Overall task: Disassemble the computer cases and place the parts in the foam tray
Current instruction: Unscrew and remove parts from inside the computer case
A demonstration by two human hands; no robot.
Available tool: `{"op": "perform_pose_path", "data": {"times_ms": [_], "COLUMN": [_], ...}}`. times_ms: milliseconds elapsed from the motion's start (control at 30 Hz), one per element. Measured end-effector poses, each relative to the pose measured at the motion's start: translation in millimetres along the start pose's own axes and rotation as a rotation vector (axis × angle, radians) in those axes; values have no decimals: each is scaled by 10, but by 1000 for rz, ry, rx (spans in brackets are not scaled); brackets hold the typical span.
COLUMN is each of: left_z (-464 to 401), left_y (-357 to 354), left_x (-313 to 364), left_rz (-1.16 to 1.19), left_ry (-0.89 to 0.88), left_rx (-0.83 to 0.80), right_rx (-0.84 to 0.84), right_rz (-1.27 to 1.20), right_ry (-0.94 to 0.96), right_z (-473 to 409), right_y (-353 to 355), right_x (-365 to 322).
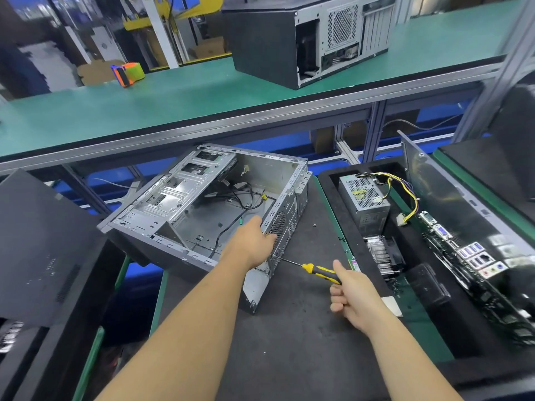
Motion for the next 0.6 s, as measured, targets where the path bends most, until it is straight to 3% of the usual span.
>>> {"op": "perform_pose_path", "data": {"times_ms": [133,300,367,467,600], "left_z": [11,28,37,44,49], "left_y": [12,19,29,33,32], "left_x": [16,32,37,45,39], "left_rz": [-13,-26,-36,-57,-68], "left_ry": [5,6,8,8,6], "left_rx": [-10,-24,-22,-15,-15], "right_rx": [-52,-142,-138,-119,-105], "right_rz": [127,589,660,631,342], "right_ry": [225,581,682,716,513], "right_z": [1,115,136,158,140], "right_y": [-7,97,67,12,-101], "right_x": [31,30,-42,-123,-145]}}
Point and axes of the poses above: each hand's wrist, its own z-axis away from the middle knuckle, its own y-axis out of the back of the hand, x = y × z, the point moved 1 cm from there along -z, towards the middle knuckle, and after that the axes turned 13 degrees about y, right-handed, at the moved point
